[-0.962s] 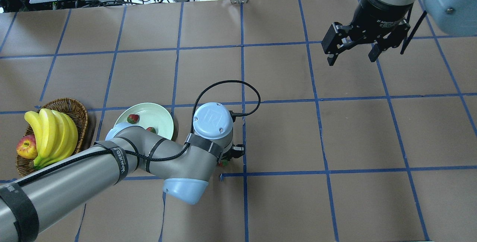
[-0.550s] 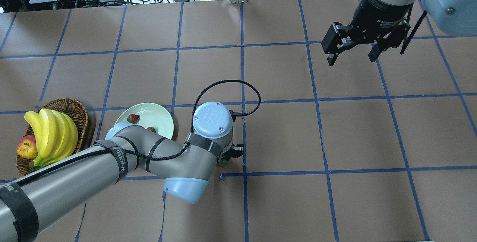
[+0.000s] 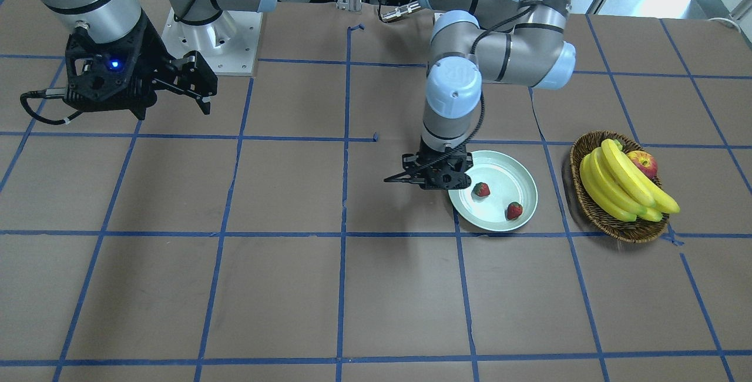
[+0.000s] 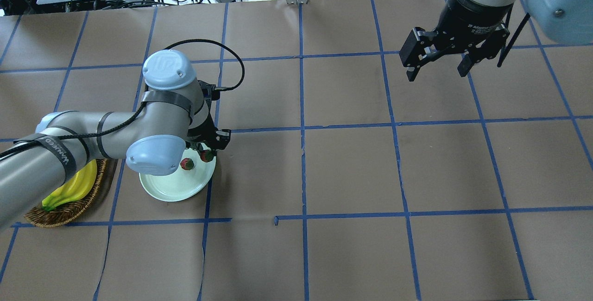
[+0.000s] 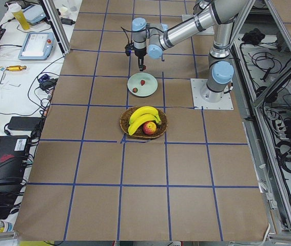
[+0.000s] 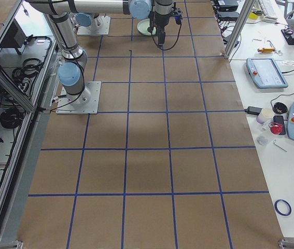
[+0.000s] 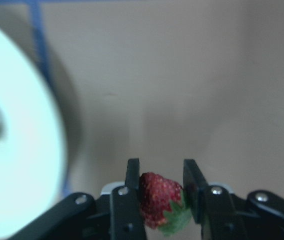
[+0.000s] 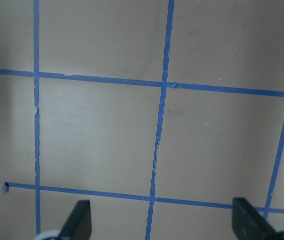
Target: Collect all strawberries into plate
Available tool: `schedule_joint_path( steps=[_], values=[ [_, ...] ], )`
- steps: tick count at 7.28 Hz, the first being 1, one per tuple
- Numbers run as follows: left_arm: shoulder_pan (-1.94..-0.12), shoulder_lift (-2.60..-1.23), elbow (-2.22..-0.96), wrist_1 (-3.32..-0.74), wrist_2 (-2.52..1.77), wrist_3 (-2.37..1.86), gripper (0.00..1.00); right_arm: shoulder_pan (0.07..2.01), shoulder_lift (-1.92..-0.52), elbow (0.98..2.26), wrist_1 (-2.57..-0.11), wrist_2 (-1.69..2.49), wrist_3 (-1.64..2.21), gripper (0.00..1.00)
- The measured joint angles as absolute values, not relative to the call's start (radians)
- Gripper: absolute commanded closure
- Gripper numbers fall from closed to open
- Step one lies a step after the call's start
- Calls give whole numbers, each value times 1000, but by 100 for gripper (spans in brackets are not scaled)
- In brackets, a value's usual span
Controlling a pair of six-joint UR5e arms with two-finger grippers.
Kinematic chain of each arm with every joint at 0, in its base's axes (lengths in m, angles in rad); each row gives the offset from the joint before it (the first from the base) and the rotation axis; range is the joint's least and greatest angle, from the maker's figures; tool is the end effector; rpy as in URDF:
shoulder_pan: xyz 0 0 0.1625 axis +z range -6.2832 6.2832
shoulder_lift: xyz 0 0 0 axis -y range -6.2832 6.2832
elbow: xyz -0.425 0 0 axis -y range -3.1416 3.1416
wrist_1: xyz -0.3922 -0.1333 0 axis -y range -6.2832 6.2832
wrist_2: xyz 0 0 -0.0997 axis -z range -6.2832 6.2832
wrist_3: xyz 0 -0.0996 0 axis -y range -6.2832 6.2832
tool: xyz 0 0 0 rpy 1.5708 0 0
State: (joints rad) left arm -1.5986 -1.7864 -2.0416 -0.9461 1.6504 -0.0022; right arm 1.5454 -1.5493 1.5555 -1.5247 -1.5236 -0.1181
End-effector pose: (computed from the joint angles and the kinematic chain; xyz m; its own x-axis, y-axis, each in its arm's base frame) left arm -0.1389 -0.4840 0.2239 -0.9964 0.0304 -0.0795 0.0256 0.9978 0.0615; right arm 0.1254 -0.4990 0.4804 -0.9945 -0.0900 -0.0529 -0.0925 0.9946 0.0464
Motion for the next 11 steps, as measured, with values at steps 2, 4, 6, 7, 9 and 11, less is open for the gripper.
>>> schedule_joint_path(
  steps=[2, 4, 6, 7, 9, 11],
  values=[
    [-1525, -1785, -2058, -947, 1646, 102, 1, 1547, -1549, 1555, -1525, -1525, -118, 0],
    [-1515, -1783, -2052, -937, 1642, 101, 0, 1548, -1548, 1555, -1525, -1524, -118, 0],
    [-1520, -1761, -1995, -938, 1635, 97, 0, 1548, -1548, 1555, -1525, -1523, -118, 0],
    [-1522, -1743, -1941, -984, 1629, 100, 0, 1548, -1548, 1555, -1525, -1523, -118, 0],
    [-1526, -1704, -1743, -1258, 1616, 108, 0, 1548, -1547, 1555, -1526, -1523, -118, 0],
    [-1535, -1654, -1609, -1422, 1614, 110, 0, 1546, -1547, 1555, -1526, -1524, -118, 0]
  ],
)
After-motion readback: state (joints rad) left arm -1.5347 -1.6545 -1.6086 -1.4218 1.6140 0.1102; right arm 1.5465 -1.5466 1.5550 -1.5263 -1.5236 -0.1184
